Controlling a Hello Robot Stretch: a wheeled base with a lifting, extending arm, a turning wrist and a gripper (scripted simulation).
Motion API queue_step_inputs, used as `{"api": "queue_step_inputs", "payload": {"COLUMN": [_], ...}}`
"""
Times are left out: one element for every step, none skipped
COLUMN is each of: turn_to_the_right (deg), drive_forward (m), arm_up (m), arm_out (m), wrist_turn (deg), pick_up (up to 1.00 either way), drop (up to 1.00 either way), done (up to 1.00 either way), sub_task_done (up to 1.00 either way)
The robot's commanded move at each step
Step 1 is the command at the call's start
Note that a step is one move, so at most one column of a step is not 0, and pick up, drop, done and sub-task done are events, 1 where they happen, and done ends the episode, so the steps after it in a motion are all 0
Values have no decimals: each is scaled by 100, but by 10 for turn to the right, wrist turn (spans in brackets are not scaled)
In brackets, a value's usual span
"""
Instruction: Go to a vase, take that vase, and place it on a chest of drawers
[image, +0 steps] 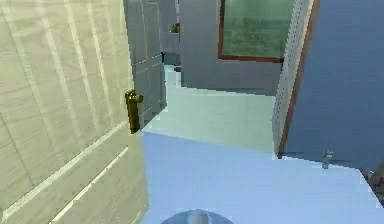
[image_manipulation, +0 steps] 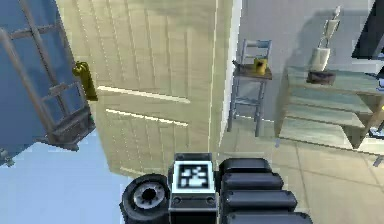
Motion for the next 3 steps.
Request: {"api": "queue_step_inputs", "payload": {"turn_to_the_right": [0,-60,0], "drive_forward": [100,0,20], "arm_up": [0,0,0], "arm_out": [0,0,0], "wrist_turn": [0,0,0], "pick_up": [0,0,0], "drop": [0,0,0], "done": [0,0,0], "sub_task_done": [0,0,0]}}
